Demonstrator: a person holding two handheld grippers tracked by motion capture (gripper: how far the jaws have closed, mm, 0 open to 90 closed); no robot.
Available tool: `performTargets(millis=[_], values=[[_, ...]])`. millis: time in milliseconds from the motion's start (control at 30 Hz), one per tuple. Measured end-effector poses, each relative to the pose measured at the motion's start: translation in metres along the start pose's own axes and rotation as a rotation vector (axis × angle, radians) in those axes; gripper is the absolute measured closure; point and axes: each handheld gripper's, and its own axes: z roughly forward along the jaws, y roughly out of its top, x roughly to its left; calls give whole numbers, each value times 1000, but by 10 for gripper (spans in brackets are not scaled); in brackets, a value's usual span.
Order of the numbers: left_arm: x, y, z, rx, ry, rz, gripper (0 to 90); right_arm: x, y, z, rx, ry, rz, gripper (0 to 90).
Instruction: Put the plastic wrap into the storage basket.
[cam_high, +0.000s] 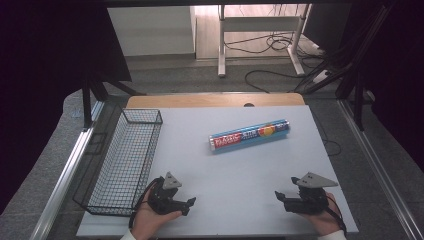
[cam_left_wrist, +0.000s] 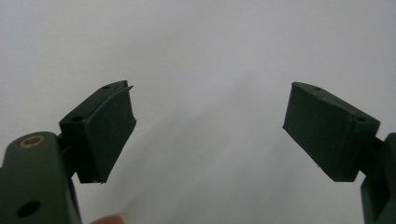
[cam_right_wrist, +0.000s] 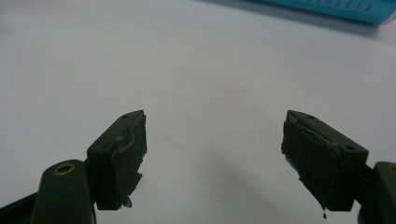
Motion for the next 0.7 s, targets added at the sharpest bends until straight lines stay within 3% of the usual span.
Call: performTargets(millis=[333,700], values=[[-1,-1,-1,-4,-2,2,160,2,1,3,12,39,-1,248],[-2,-4,-4,-4,-15,6,161,3,2,3,22,24,3,249]])
